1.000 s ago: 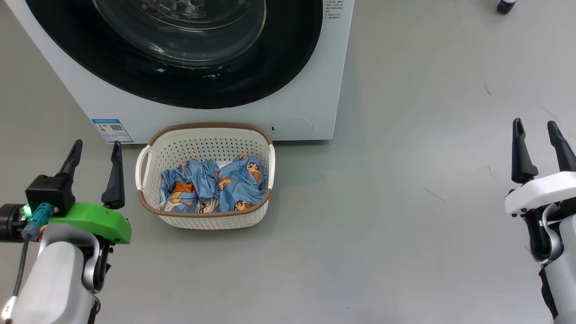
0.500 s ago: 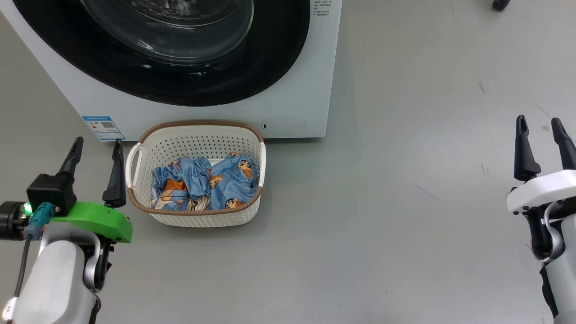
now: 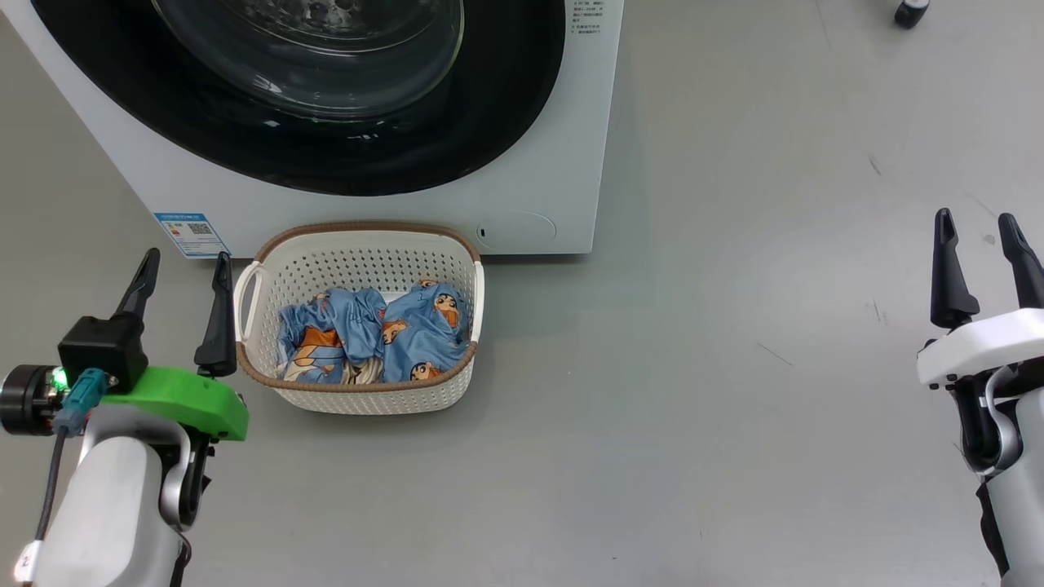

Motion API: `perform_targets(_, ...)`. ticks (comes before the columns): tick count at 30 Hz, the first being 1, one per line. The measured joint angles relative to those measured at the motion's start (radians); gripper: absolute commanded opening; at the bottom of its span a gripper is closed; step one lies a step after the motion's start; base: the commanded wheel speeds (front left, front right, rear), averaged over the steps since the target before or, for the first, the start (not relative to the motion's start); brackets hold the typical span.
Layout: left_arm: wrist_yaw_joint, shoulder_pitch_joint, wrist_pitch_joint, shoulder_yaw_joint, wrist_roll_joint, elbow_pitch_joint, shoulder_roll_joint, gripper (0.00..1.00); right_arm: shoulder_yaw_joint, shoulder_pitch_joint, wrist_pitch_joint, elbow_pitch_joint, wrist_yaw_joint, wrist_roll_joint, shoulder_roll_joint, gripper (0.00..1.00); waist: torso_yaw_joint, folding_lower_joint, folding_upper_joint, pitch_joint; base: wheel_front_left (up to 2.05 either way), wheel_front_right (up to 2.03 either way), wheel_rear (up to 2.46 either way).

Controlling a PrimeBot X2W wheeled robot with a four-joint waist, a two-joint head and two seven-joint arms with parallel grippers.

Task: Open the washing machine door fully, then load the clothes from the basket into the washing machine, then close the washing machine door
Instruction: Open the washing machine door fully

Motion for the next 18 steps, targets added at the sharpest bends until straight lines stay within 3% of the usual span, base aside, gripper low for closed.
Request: perform_targets(18,-0.008,0.031,0.0,0.009,0.009,-0.011,-0.03,1.0,-0.035,0.016,0.0,-0.012,0.001,-0.007,0.011,1.0,0.013,0.0,0.0,-0.005,0.0,0.0,0.0)
